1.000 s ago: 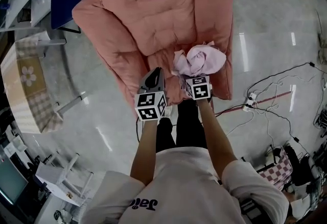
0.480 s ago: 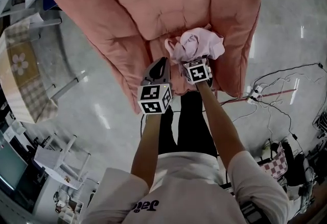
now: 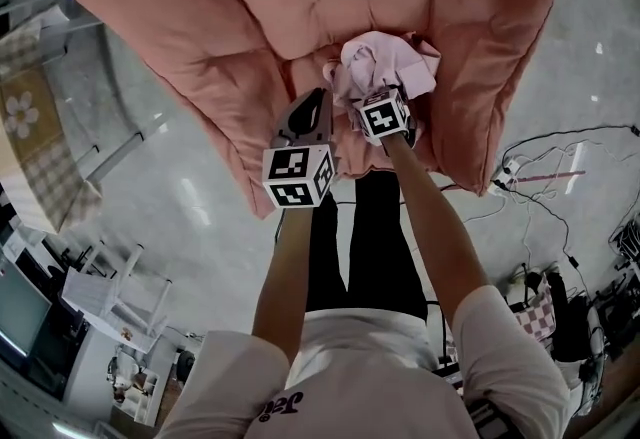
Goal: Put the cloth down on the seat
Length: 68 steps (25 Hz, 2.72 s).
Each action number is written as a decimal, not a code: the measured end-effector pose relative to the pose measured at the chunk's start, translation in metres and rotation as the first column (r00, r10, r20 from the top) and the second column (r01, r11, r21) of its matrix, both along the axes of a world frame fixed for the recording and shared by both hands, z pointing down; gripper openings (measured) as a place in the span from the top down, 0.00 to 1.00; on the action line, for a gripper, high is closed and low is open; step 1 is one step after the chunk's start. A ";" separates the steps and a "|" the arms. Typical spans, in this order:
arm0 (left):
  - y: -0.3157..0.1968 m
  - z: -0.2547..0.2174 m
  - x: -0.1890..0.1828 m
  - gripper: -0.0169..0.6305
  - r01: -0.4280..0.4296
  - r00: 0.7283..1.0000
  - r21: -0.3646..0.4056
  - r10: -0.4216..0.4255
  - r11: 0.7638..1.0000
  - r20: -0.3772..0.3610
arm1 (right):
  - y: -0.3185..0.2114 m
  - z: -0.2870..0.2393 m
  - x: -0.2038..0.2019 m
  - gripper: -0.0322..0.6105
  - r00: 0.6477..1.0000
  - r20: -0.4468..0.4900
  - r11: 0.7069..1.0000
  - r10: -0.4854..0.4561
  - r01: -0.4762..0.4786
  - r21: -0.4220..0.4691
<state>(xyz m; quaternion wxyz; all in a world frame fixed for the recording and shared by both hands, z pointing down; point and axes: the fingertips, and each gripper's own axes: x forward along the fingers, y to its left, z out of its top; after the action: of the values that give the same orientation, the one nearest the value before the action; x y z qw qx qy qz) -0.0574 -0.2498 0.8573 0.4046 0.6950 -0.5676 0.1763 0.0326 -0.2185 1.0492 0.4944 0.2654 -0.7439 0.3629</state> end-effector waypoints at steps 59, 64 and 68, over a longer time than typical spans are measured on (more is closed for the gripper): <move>0.100 -0.229 -0.026 0.92 -0.089 0.996 0.286 0.094 0.954 -0.004 | 0.034 -0.408 0.023 0.35 0.921 0.326 0.747 0.215 -0.370 0.552; 0.105 -0.288 -0.027 0.92 -0.109 0.994 0.388 0.111 0.915 0.018 | 0.048 -0.488 0.027 0.35 0.898 0.388 0.632 0.209 -0.426 0.647; 0.109 -0.329 -0.029 0.92 -0.106 0.994 0.460 0.109 0.881 0.021 | 0.058 -0.545 0.028 0.37 0.876 0.440 0.540 0.197 -0.471 0.697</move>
<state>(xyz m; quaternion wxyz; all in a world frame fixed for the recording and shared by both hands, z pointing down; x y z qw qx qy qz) -0.0868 -0.1405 0.5279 0.2194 0.8020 -0.5527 0.0571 0.0607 -0.1605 0.5037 0.1239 0.5334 -0.8275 0.1240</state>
